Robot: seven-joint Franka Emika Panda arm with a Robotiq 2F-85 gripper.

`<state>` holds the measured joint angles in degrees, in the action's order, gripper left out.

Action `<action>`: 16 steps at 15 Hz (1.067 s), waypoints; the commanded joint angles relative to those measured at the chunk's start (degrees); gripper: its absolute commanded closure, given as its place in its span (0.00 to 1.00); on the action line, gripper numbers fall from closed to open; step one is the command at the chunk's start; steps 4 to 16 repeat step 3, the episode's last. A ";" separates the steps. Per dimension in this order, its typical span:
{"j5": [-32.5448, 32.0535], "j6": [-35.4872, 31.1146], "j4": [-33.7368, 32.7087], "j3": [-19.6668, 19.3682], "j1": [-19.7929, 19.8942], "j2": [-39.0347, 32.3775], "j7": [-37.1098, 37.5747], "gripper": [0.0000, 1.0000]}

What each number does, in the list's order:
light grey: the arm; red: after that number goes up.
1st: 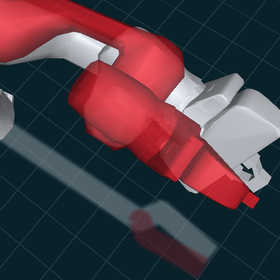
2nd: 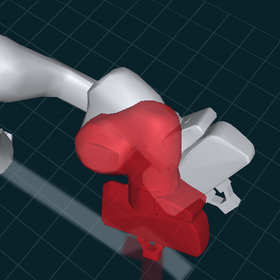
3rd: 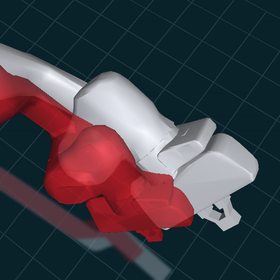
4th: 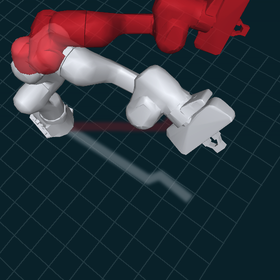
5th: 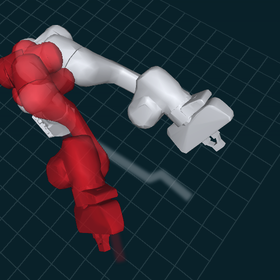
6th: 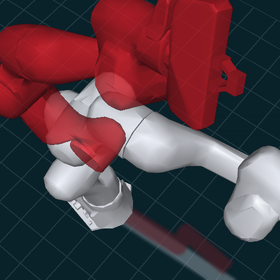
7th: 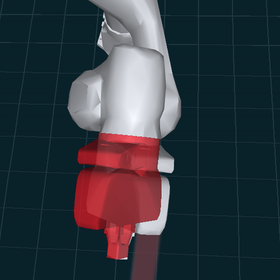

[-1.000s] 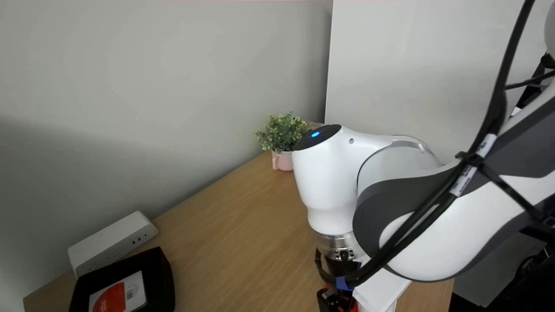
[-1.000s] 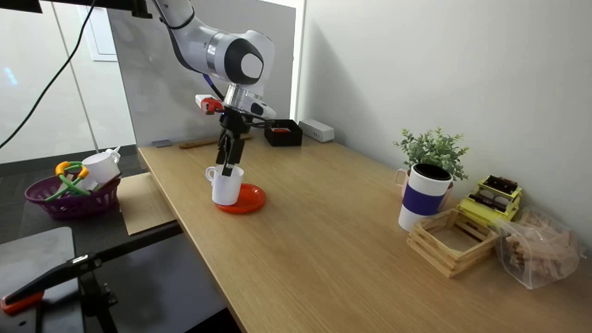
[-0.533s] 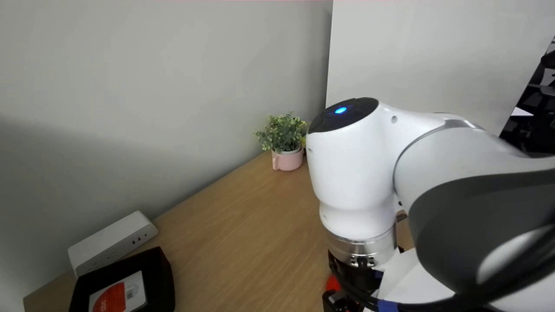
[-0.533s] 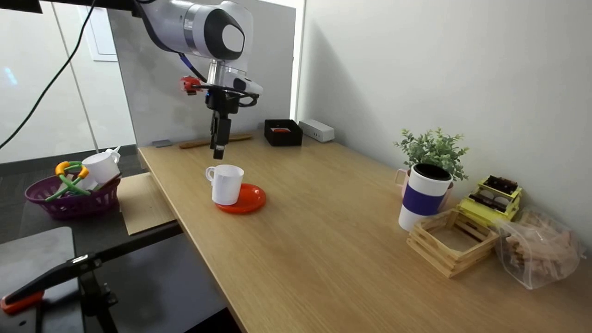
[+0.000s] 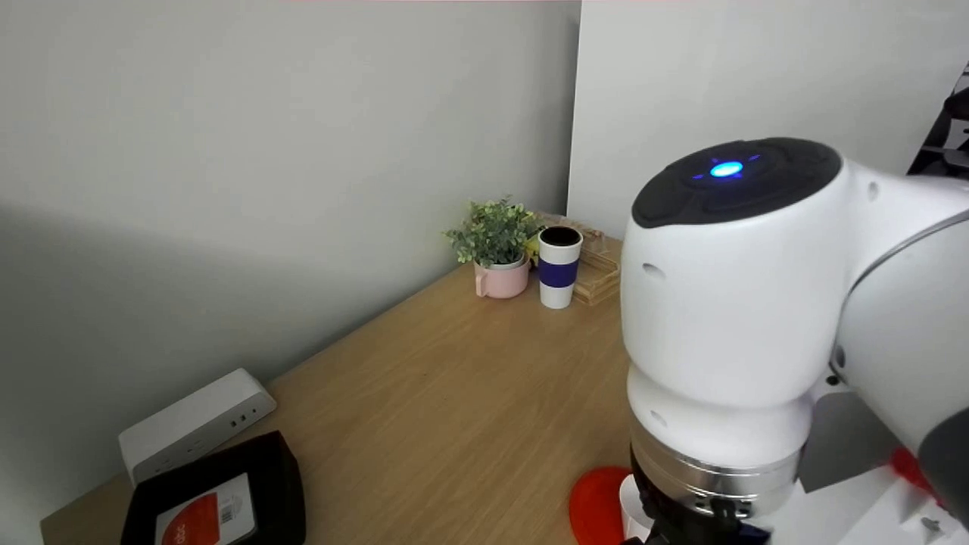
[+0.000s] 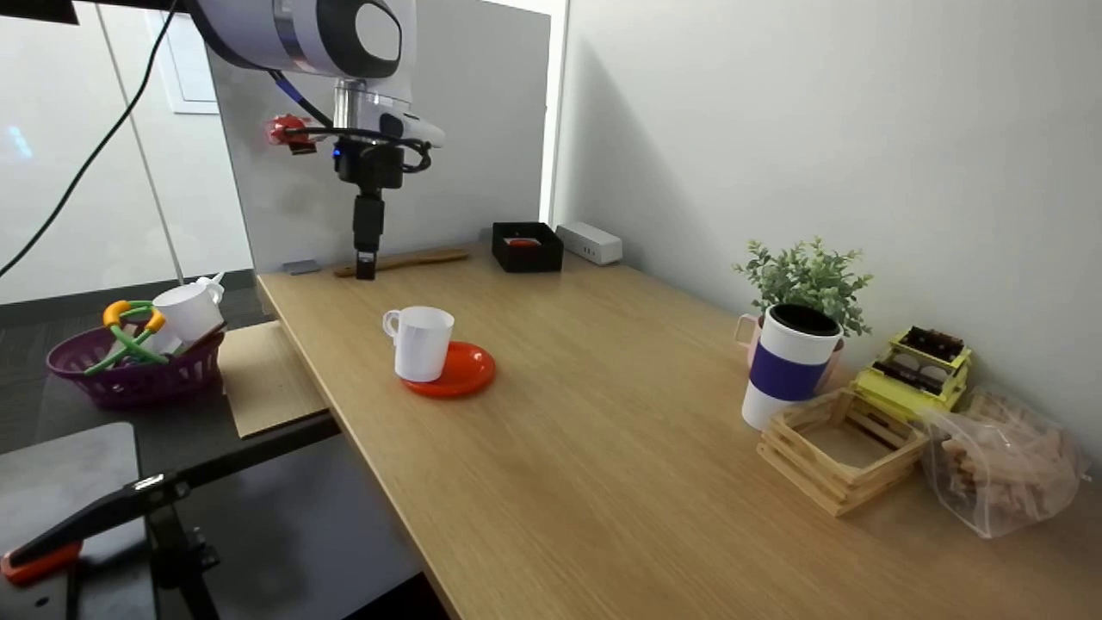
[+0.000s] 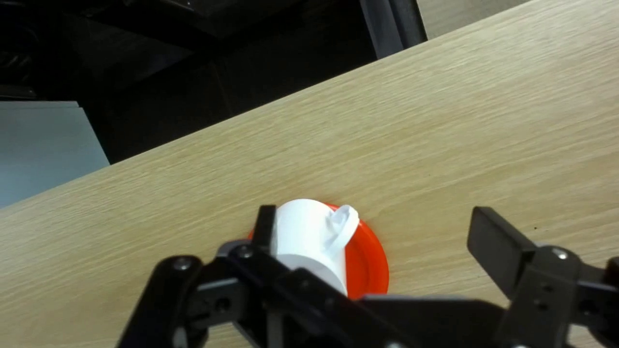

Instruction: Put the white cup on the orange plate

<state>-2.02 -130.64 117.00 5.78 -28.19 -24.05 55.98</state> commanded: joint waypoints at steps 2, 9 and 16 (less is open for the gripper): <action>-0.72 0.02 0.05 1.33 1.37 -0.07 0.48 0.00; -0.72 0.01 0.07 1.33 1.37 -0.07 0.48 0.00; -0.72 0.01 0.07 1.33 1.37 -0.07 0.48 0.00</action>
